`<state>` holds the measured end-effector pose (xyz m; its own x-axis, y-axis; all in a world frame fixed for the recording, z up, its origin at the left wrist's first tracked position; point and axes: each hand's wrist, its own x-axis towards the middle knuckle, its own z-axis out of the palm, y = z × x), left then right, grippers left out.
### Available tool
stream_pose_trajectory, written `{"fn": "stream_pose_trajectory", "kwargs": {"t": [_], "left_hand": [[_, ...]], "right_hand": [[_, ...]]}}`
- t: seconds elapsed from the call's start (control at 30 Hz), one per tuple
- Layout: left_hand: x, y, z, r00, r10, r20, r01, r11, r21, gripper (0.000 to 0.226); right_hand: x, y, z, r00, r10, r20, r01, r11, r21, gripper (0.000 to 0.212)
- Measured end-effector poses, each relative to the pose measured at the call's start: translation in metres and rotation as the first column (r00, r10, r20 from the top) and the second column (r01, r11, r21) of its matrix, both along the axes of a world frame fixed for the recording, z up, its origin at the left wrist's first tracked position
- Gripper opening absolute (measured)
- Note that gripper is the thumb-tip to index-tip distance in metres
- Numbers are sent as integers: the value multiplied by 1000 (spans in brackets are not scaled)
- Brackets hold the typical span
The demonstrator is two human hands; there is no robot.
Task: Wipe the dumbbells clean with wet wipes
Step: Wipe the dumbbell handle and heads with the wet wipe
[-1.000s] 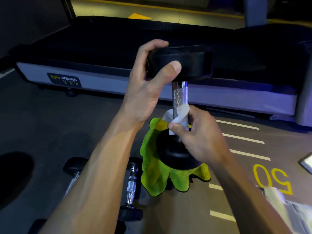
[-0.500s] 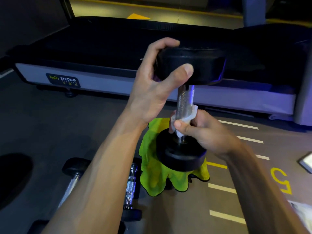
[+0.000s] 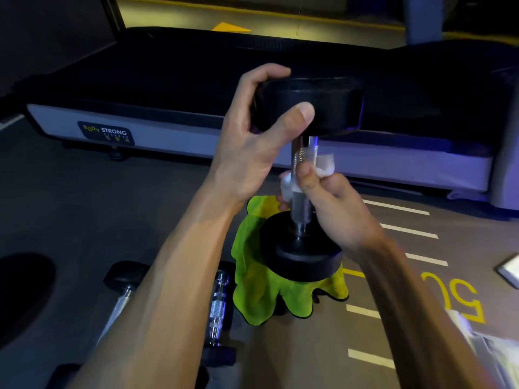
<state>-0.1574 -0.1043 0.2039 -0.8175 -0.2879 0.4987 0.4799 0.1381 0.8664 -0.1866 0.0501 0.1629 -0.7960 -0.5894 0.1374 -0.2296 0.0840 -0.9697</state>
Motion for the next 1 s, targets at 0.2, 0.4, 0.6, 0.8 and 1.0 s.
{"fn": "stream_pose_trajectory", "kwargs": {"t": [0.2, 0.4, 0.6, 0.8, 1.0], "left_hand": [[-1, -2, -1, 1000, -7, 5, 7, 1000, 27, 51], [1, -6, -1, 1000, -8, 10, 7, 998, 68, 52], [1, -6, -2, 1000, -8, 16, 6, 996, 86, 51], [1, -4, -2, 1000, -18, 8, 17, 997, 76, 52], [-1, 2, 1, 1000, -28, 4, 27, 997, 66, 54]], "right_hand": [[-9, 2, 1, 994, 107, -4, -105, 985, 140, 63], [27, 16, -12, 962, 36, -270, 110, 855, 506, 71], [32, 43, 4, 983, 49, 178, -102, 949, 298, 86], [19, 17, -27, 958, -140, -248, 201, 950, 240, 38], [-10, 17, -17, 996, 11, 94, -12, 1000, 5, 35]]}}
